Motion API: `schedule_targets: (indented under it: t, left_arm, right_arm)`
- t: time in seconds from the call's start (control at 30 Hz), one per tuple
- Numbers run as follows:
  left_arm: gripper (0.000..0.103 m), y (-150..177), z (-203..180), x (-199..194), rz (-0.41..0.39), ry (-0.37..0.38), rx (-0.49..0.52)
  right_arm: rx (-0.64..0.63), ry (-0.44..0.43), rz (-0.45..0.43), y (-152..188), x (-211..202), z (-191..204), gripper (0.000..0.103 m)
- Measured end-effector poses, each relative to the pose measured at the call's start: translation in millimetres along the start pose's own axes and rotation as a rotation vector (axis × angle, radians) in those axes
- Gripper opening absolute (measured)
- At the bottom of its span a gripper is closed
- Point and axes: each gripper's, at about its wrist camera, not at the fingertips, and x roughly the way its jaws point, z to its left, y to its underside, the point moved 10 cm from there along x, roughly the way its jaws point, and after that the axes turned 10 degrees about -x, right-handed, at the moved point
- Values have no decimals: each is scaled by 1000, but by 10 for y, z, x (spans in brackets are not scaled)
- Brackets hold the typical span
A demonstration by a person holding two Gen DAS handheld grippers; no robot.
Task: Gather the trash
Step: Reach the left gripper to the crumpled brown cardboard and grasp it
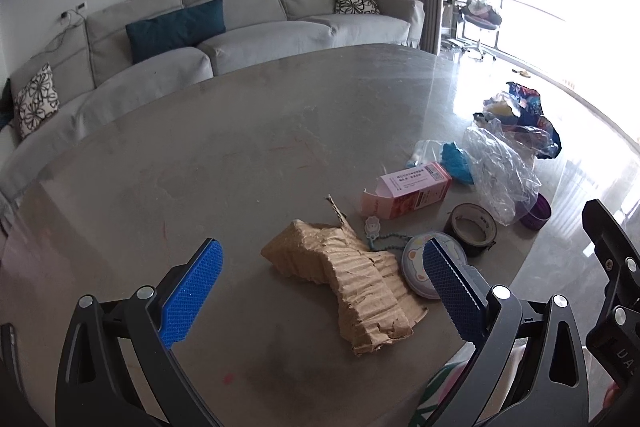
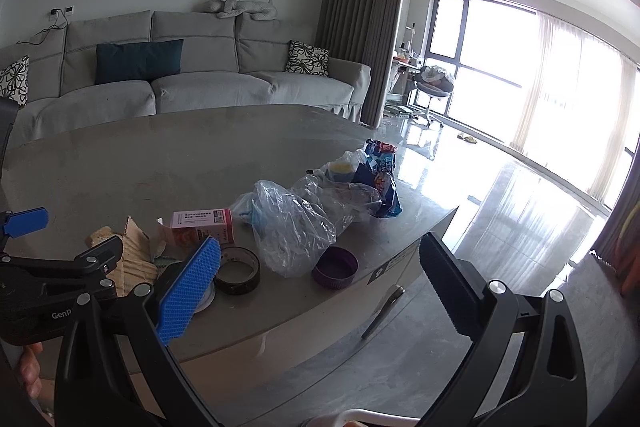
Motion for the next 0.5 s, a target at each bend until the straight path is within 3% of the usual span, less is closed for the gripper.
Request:
schedule_targets:
  t: [0.1,0.3,0.5]
  left_arm:
    - [100,29,-15,93,51,34,-30]
    - [100,7,51,185,45,-35,-41]
    - [100,195,66,420,131,-67,-41]
  right_arm:
    - [-3,-3,12,38,88,17,99]
    - [27,-22,30,82,229,19,99]
    - [26,-30,29,53,268,35,99]
